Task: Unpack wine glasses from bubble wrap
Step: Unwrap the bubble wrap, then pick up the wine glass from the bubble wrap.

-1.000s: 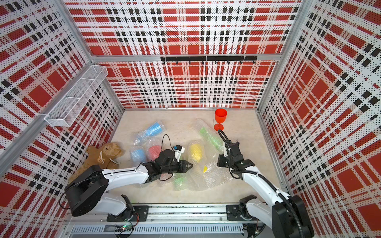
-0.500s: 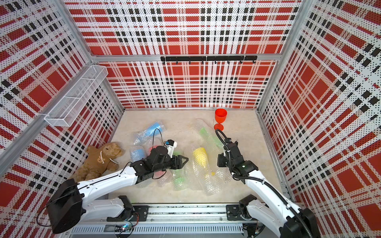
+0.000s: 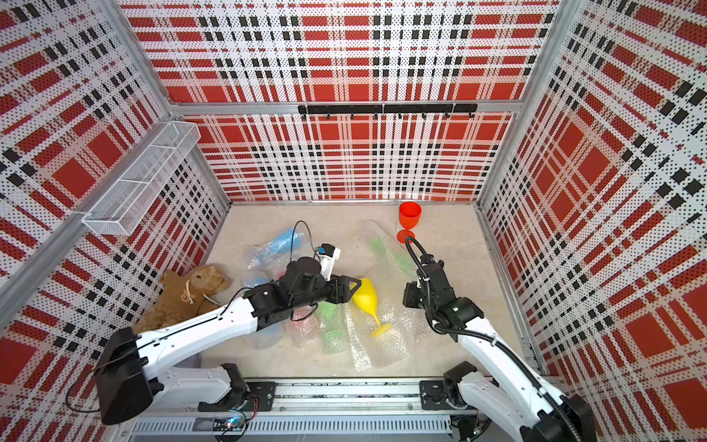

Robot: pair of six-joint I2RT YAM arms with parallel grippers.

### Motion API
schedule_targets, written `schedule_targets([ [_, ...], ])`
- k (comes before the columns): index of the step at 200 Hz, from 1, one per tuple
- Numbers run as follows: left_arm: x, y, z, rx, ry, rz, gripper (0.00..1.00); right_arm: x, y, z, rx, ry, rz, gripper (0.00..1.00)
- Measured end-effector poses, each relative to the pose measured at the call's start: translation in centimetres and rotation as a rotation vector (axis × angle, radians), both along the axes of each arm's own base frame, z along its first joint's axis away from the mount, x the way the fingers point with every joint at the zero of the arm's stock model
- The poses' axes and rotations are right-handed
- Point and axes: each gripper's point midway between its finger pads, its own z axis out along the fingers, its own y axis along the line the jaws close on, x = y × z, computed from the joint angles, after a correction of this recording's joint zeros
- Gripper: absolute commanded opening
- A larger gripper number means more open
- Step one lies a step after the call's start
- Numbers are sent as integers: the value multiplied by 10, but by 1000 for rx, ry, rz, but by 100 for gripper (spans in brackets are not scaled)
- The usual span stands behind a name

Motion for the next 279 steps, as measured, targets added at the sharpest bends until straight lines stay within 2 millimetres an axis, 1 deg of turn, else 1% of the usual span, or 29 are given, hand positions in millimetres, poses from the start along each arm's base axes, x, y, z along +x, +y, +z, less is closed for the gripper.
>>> schedule_targets([
  [11,-3,-9,-2,11,0,-22,66,5,-11,-9,-45,29,-48,43],
  [16,-4,-11,-3,17,1,-26,66,7,-17,-14,-66,45,-72,47],
  [27,-3,-9,-7,37,3,-15,66,8,-29,-24,-121,79,-117,54],
  [34,-2,-6,-9,49,5,-2,66,8,-36,-26,-157,89,-137,59],
  [43,1,1,-11,57,3,19,66,9,-42,-21,-189,81,-149,65],
  [50,4,8,-11,61,2,39,66,12,-43,-12,-197,56,-146,69],
  [56,6,17,-10,60,-1,59,66,15,-42,0,-203,22,-133,73],
  [63,11,30,-7,57,-9,93,67,19,-39,18,-201,-24,-114,78],
  [70,15,44,-2,50,-18,127,67,22,-34,34,-197,-66,-87,79],
  [84,26,78,13,25,-47,210,67,28,-14,72,-174,-145,18,79],
  [91,33,96,24,9,-72,258,67,31,-3,84,-162,-161,73,80],
  [98,39,113,35,-4,-101,300,67,34,9,93,-157,-162,136,80],
  [109,47,139,51,-17,-149,367,67,38,29,98,-156,-136,231,81],
  [118,52,155,61,-16,-184,408,68,41,46,98,-153,-108,310,87],
  [127,55,167,66,-4,-211,433,68,43,66,88,-143,-57,390,98],
  [131,56,169,67,2,-218,437,68,42,73,81,-143,-29,425,100],
  [144,58,176,65,37,-239,449,68,35,94,55,-136,77,521,100],
  [153,58,179,58,62,-242,452,68,29,104,37,-146,156,574,100],
  [160,57,180,50,82,-240,452,68,25,111,27,-157,204,607,100],
  [182,50,188,24,135,-222,453,68,22,131,4,-194,315,683,100],
  [194,47,191,20,148,-225,457,68,23,139,-6,-212,362,712,100],
  [211,45,194,29,143,-257,472,68,27,145,-22,-239,429,729,100],
  [230,40,192,38,134,-294,470,68,30,151,-42,-273,504,748,100],
  [261,37,188,40,139,-307,459,68,30,155,-75,-333,617,763,100],
  [279,36,187,40,142,-310,457,68,27,155,-89,-364,667,767,99],
])
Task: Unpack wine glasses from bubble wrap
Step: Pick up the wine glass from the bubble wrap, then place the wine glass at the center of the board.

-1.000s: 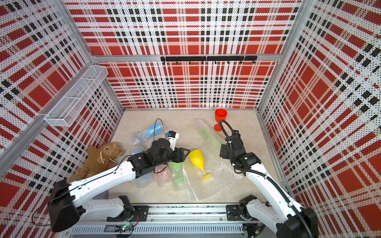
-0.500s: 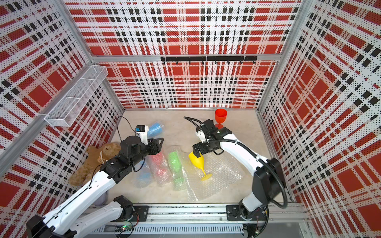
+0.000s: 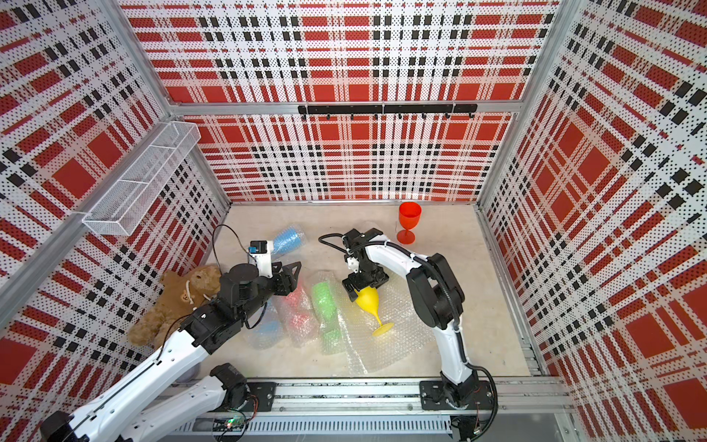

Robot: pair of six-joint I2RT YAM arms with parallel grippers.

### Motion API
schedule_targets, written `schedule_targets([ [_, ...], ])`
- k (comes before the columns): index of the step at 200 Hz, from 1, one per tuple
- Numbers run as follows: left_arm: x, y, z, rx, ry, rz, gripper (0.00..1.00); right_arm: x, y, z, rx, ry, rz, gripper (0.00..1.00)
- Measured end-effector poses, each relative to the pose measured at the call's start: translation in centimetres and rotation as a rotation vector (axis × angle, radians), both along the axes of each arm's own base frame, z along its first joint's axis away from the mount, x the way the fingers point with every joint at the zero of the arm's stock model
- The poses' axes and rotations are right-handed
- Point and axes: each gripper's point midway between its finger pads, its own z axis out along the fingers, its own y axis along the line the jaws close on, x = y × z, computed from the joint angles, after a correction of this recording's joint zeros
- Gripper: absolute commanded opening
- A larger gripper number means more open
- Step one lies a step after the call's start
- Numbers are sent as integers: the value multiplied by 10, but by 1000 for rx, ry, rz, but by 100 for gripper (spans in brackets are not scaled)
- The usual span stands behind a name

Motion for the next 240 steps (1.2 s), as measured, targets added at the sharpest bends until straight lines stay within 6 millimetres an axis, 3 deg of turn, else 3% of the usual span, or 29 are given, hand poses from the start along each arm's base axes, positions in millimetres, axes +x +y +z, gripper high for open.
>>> schedule_targets([
  [28,-1,0,0,4,-4,2,68,-6,-3,-10,-38,40,7,94],
  [51,-1,1,2,3,-10,7,68,-8,-4,-11,-48,52,5,84],
  [131,0,5,4,8,-20,29,68,14,9,22,11,-40,-7,78],
  [146,0,5,4,9,-18,30,68,22,11,43,62,-95,-26,77],
  [159,0,5,3,11,-16,30,68,34,17,74,146,-187,-46,75],
  [180,2,6,1,15,-12,36,68,61,24,143,335,-426,-89,70],
  [210,2,6,0,17,-10,38,68,82,15,233,596,-772,-153,63],
  [224,2,6,1,18,-11,40,68,91,16,251,689,-902,-150,63],
  [240,3,7,1,20,-12,46,68,107,18,246,744,-1018,-137,66],
])
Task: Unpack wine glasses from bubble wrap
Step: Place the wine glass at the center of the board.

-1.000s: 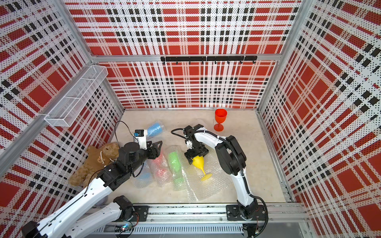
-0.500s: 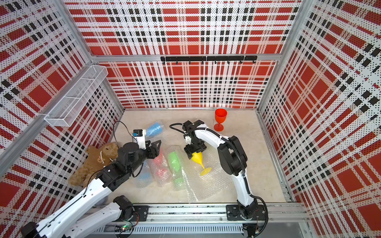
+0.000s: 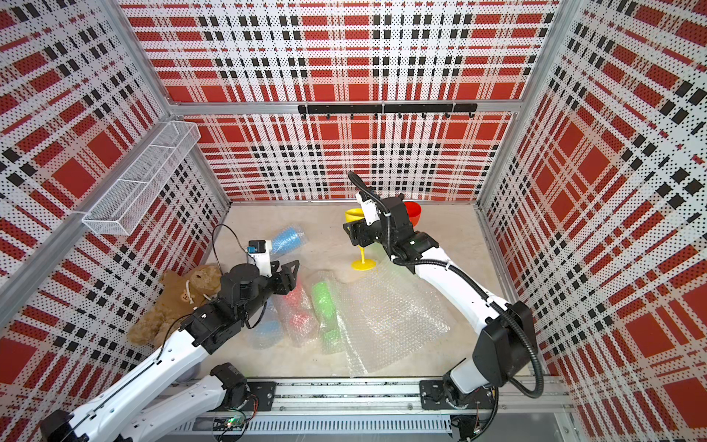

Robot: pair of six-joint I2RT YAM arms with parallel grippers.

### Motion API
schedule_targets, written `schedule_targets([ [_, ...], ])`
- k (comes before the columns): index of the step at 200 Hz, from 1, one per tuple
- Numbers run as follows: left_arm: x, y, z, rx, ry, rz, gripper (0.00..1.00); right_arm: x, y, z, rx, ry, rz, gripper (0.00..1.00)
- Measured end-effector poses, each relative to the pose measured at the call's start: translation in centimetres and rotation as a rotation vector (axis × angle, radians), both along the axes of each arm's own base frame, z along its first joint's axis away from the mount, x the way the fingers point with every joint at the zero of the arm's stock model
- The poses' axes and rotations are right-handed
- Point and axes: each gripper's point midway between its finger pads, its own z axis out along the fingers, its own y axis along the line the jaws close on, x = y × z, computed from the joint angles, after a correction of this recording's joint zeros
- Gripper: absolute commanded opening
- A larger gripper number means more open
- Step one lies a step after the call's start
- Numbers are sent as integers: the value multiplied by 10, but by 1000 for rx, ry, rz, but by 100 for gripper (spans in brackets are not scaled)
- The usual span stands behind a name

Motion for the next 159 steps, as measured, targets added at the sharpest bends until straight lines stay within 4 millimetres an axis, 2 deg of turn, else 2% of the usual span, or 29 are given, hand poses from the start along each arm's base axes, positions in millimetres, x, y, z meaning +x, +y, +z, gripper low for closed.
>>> schedule_targets([
  [42,4,2,-5,19,8,24,68,45,24,-53,30,-193,5,65],
  [68,6,2,-10,33,20,34,67,76,38,-74,56,-295,-16,66],
  [117,7,0,-15,46,30,33,67,119,59,-94,126,-452,-56,64],
  [159,8,-1,-18,55,36,36,67,144,70,-93,121,-534,-80,68],
])
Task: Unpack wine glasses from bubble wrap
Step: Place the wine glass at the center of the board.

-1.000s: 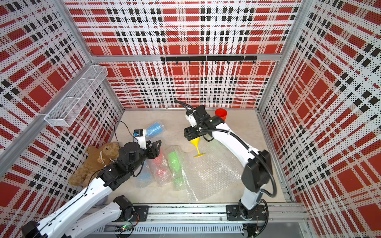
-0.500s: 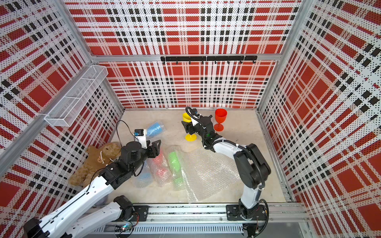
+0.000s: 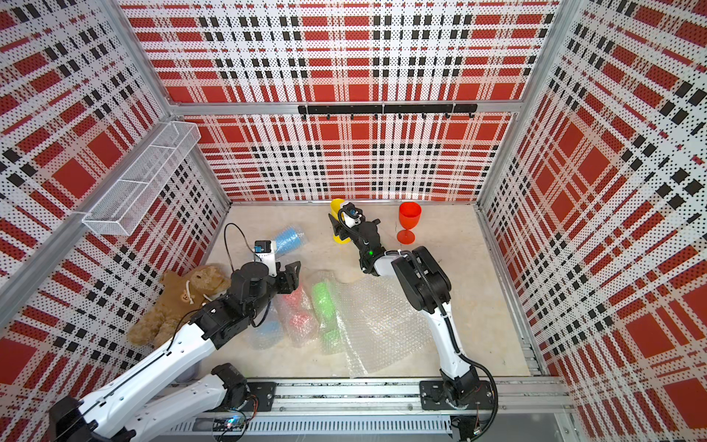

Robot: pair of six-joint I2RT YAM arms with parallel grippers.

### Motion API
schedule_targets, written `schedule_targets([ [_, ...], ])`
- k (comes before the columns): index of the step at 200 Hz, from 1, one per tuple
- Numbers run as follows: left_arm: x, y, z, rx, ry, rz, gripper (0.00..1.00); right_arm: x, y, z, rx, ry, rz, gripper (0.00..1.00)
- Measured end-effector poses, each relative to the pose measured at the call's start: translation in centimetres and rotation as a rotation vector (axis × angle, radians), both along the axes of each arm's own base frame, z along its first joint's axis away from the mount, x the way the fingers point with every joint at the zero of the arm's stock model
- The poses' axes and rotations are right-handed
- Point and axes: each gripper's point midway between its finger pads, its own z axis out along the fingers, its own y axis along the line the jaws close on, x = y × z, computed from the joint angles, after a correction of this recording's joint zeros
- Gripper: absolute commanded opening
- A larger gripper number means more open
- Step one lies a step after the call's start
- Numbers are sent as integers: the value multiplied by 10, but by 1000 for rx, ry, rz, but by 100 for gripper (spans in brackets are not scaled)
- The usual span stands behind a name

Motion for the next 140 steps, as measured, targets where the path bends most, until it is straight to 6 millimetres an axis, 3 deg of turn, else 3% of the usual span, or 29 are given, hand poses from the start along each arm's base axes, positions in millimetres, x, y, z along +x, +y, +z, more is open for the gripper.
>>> schedule_targets([
  [42,0,0,1,-2,-3,0,67,26,13,7,-3,-31,-17,69],
  [111,3,2,-4,5,8,11,67,59,24,-30,-72,52,-29,72],
  [140,5,4,-5,7,11,19,67,68,25,-35,-87,76,-22,75],
])
